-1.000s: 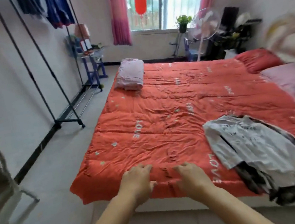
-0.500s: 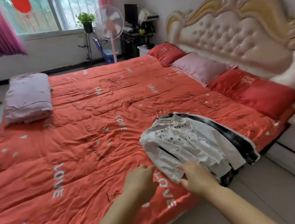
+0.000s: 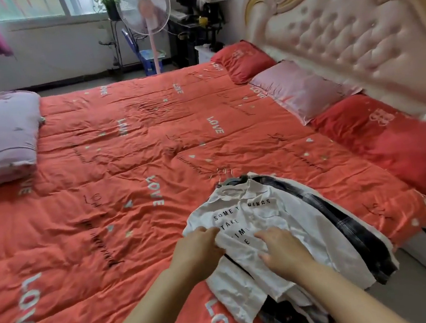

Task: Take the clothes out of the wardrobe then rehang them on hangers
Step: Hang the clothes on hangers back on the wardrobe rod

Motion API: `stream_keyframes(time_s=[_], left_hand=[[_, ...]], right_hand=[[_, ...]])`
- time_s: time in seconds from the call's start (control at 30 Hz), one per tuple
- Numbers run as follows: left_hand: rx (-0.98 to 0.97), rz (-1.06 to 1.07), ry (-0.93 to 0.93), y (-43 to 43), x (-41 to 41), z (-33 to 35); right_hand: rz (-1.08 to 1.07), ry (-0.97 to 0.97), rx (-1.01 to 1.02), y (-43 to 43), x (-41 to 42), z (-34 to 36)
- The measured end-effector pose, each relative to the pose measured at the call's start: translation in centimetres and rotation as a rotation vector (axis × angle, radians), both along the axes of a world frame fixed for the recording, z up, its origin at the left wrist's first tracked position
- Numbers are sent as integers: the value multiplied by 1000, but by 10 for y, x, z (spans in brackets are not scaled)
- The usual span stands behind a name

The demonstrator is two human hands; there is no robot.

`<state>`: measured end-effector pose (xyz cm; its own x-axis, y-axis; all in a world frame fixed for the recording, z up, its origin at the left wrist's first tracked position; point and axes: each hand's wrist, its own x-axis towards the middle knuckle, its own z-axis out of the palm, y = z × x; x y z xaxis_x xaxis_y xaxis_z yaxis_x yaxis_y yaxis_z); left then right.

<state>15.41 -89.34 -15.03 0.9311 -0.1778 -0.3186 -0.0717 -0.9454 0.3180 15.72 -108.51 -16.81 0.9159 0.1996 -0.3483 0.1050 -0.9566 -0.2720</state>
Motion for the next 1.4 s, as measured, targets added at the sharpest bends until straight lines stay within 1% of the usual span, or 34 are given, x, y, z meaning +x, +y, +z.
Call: stream_keyframes(time_s=[0.2, 0.37, 0.53, 0.67, 0.87, 0.93, 1.0, 1.07, 1.17, 1.2, 1.27, 1.4], left_hand=[[-16, 210, 100, -40, 120, -50], [-44, 343, 160, -61, 195, -94], [-33, 414, 218, -66, 242, -146], [-67, 463, 255, -68, 268, -189], [-83, 491, 293, -66, 276, -233], [-81, 499, 304, -64, 273, -241], [-80, 507, 300, -61, 268, -247], [-76, 507, 293, -58, 262, -247], [-52, 479, 204, -54, 256, -235], [-54, 473, 158, -52, 254, -228], [-65, 489, 51, -46, 249, -211], [-93, 618, -155, -32, 229, -168]], right_hand=[[203, 104, -14, -17, 159, -54], [287, 174, -22, -24, 270, -115], [320, 203, -42, -18, 353, -183], [353, 174, -88, -9, 395, -231], [367, 176, -80, 4, 417, -292], [378, 95, -129, 4, 417, -302], [364, 12, -122, 4, 416, -305], [330, -49, -4, 2, 414, -302], [294, -94, 212, -3, 406, -283], [304, -116, 253, -4, 401, -273], [359, -217, 332, -5, 390, -249], [462, -392, 469, 5, 357, -189]])
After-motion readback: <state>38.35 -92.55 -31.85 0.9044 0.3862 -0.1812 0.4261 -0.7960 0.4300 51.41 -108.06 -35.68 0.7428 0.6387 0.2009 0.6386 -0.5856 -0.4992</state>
